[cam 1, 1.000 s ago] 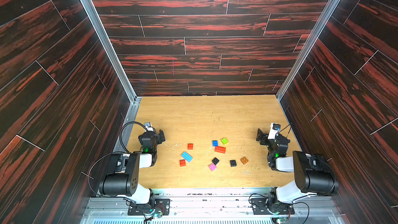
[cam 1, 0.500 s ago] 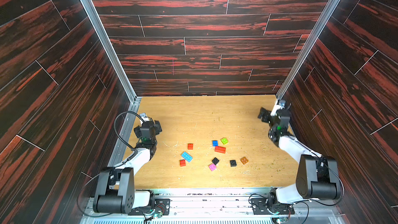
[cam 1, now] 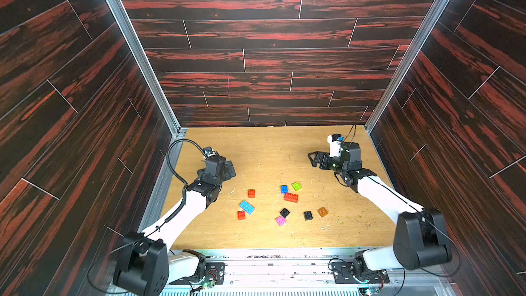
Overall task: Assemble the letter v with lego
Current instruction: Pick up the lego brick from the center of the board.
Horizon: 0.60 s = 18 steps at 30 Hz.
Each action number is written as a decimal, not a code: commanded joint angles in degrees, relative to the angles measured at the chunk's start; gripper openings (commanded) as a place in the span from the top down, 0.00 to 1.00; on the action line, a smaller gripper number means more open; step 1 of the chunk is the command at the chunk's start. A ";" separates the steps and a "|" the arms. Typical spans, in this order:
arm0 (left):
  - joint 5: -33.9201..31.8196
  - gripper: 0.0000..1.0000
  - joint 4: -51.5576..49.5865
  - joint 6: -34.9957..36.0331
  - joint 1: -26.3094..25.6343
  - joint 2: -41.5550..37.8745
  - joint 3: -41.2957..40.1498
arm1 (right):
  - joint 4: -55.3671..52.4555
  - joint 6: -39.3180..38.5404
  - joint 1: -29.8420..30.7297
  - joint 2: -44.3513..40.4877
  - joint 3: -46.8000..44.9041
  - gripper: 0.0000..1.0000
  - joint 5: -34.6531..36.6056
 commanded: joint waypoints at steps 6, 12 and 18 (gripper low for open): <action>5.49 0.01 -10.32 -6.62 -6.01 -1.77 -0.78 | -9.35 -1.00 8.34 -4.16 -0.16 0.03 -4.29; 7.52 0.05 -13.24 -11.54 -10.78 2.02 -0.79 | -13.48 -2.02 13.61 -4.23 1.12 0.03 -2.91; 6.18 0.08 -13.68 -19.45 -15.89 6.12 -0.47 | -14.16 -1.08 14.71 -3.77 0.11 0.03 0.00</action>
